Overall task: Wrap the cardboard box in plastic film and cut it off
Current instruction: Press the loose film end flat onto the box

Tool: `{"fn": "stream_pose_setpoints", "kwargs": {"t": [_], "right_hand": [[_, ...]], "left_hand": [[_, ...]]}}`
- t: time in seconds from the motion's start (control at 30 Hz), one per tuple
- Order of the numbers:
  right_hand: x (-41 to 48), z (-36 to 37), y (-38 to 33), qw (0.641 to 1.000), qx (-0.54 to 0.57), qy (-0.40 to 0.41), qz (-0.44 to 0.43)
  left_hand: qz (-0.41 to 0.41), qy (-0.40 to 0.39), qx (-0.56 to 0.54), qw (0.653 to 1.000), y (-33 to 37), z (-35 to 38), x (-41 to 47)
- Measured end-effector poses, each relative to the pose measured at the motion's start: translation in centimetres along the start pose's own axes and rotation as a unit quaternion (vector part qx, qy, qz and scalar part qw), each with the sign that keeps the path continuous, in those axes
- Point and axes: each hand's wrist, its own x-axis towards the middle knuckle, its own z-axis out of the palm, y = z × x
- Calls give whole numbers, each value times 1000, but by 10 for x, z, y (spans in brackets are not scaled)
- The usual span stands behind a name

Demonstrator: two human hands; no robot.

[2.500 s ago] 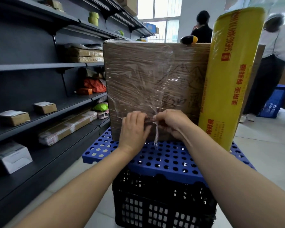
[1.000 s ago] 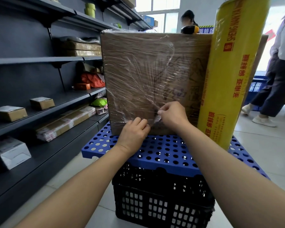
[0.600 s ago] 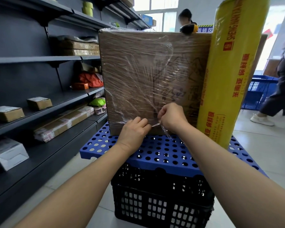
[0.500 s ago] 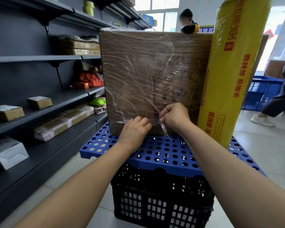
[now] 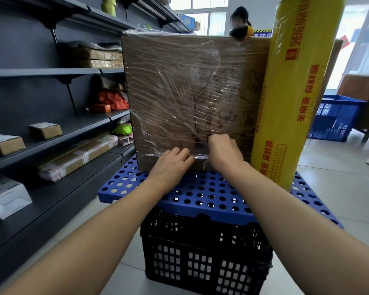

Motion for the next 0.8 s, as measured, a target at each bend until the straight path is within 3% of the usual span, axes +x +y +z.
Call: {"fn": "stream_pose_setpoints", "kwargs": {"t": [0.47, 0.7, 0.8], "right_hand": [[10, 10, 13, 995, 13, 39, 91], [10, 19, 22, 972, 124, -4, 200], [5, 18, 19, 970, 117, -18, 212]], "left_hand": [[60, -60, 86, 993, 5, 0, 12], [57, -70, 85, 992, 9, 0, 8], [59, -74, 94, 991, 10, 1, 9]]}}
